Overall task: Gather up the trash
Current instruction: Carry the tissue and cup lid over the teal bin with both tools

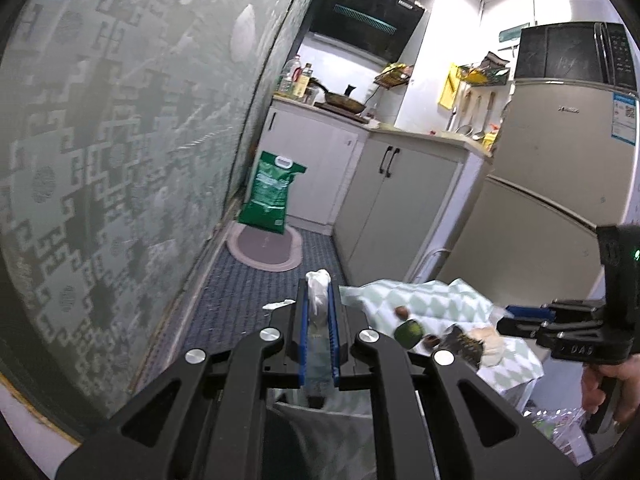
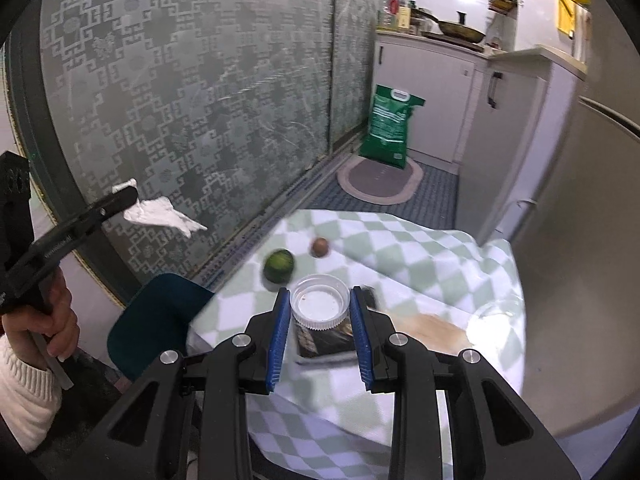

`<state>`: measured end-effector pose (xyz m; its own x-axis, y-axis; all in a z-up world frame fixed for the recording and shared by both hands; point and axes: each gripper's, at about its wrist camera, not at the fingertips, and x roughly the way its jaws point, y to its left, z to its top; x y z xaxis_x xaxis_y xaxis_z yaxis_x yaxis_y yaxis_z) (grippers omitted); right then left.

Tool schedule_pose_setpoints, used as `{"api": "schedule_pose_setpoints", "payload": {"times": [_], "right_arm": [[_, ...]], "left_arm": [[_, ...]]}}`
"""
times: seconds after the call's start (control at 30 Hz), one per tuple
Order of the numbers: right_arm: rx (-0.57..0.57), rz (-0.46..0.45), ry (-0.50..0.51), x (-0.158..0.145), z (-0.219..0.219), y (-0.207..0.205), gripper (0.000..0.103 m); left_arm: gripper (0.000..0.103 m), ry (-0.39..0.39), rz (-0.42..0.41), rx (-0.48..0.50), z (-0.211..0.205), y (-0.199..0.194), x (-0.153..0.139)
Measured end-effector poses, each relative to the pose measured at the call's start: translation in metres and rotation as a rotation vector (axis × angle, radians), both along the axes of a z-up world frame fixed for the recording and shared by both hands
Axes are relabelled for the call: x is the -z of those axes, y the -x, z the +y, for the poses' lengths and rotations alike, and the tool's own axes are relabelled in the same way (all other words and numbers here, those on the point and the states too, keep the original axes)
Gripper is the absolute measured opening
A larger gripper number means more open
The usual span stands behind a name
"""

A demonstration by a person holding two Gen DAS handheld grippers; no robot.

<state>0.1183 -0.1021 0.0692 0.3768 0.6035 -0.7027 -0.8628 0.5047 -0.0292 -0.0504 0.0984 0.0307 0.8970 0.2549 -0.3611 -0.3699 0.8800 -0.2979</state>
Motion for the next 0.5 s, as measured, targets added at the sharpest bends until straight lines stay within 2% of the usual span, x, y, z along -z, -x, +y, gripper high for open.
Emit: {"api": "schedule_pose_setpoints", "payload": {"times": [0.27, 0.5], "right_arm": [[-0.087, 0.015, -0.016, -0.005, 0.040, 0.027, 0.030], [-0.156, 0.039, -0.008, -0.003, 0.071, 0.048, 0.030]], "left_arm": [[0.010, -0.037, 0.113, -0.057, 0.021, 0.015, 0.014], [0.010, -0.023, 0.231, -0.065, 0.038, 0.021, 0.035]]}}
